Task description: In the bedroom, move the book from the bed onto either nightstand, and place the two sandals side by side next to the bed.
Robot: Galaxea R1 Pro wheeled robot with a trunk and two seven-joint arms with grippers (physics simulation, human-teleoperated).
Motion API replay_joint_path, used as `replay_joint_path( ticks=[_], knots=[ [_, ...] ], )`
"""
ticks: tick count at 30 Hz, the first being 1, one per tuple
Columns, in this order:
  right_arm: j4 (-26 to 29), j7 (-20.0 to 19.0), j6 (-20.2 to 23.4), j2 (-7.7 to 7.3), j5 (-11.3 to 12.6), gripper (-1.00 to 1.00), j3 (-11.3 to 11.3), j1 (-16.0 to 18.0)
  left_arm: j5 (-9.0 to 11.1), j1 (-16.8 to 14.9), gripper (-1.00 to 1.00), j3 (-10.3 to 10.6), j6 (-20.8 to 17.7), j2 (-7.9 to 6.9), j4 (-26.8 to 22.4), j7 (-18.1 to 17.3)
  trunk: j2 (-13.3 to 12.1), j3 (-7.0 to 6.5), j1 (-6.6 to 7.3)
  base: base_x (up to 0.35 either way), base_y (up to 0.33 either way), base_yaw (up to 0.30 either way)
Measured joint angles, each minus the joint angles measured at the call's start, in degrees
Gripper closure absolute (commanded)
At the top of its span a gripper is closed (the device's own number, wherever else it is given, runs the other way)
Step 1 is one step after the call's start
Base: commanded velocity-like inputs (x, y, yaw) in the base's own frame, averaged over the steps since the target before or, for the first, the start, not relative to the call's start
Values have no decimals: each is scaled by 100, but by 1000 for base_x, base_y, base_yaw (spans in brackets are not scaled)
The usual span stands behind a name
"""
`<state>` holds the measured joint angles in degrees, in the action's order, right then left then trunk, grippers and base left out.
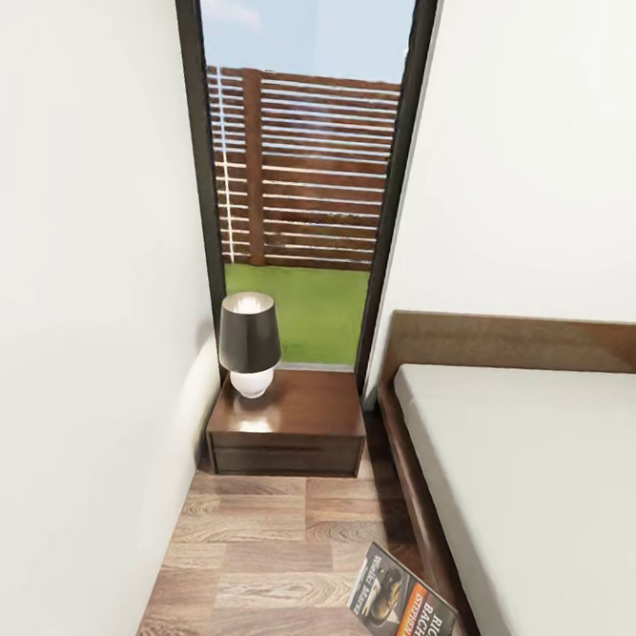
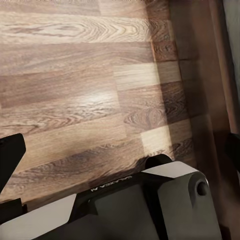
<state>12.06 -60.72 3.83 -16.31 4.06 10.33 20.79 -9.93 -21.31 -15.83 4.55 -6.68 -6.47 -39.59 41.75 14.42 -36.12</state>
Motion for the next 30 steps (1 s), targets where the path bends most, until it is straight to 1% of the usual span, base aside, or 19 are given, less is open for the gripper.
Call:
replay_joint_path(
  ticks=[19, 27, 30],
  knots=[
    [0, 0, -3, 3, 0, 100, 1, 0, 0, 0, -100, 0, 0, 0, 0, 1, 0, -159, 0, 0, 0, -59],
    [0, 0, -2, -1, -2, 100, -1, 0, 0, 0, -100, 0, 0, 4, 0, 3, 0, -169, 0, 9, 0, -4],
    [1, 0, -2, -2, -2, 100, -5, 0, 0, 0, -100, 1, 0, 15, 0, 5, 0, -169, 2, 173, 0, 0]
  ],
)
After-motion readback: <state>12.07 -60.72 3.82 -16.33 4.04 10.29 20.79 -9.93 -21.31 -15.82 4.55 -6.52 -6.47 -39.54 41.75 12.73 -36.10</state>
